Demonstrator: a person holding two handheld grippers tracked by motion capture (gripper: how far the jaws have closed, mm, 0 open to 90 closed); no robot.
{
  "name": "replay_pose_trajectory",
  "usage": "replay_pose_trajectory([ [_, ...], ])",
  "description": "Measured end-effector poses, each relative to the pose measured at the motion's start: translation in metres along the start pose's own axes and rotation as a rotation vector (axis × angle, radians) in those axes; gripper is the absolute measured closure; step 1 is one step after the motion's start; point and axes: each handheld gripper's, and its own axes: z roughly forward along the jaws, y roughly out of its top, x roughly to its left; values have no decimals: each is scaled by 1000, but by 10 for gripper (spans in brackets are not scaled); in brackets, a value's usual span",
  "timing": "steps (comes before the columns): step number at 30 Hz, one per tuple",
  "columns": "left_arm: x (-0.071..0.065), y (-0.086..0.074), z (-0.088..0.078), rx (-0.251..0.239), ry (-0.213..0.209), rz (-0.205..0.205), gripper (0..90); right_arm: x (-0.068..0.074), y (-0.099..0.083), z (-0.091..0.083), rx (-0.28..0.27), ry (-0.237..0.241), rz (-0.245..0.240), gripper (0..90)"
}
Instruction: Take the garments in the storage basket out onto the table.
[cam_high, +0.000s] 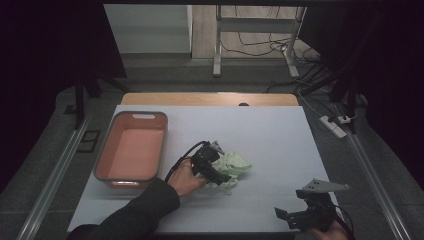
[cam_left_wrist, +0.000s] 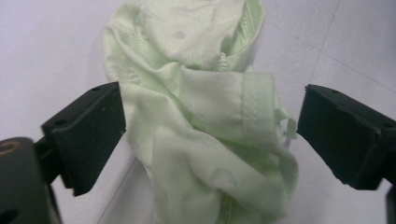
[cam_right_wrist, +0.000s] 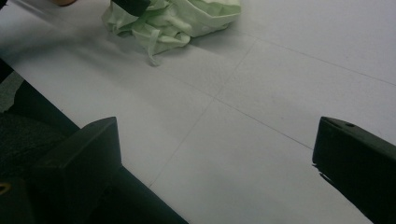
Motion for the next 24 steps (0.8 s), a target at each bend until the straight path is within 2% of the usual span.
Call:
replay_pose_trajectory([
  [6,-1,-1,-5,-12,2,22,2,0,0,0,0,1,0,13],
  [13,-5,-2,-8,-7,12,58,0,0,0,0,-1,1,-1,13],
  [17,-5,-3,-11,-18,1,56,0,0,0,0,-2,1,0,13],
  [22,-5,-5,-17,-24,-11,78,0,0,0,-1,-4,2,1,13],
  [24,-5,-6,-18,-28,-21,72,0,0,0,-1,-6,2,0,13],
])
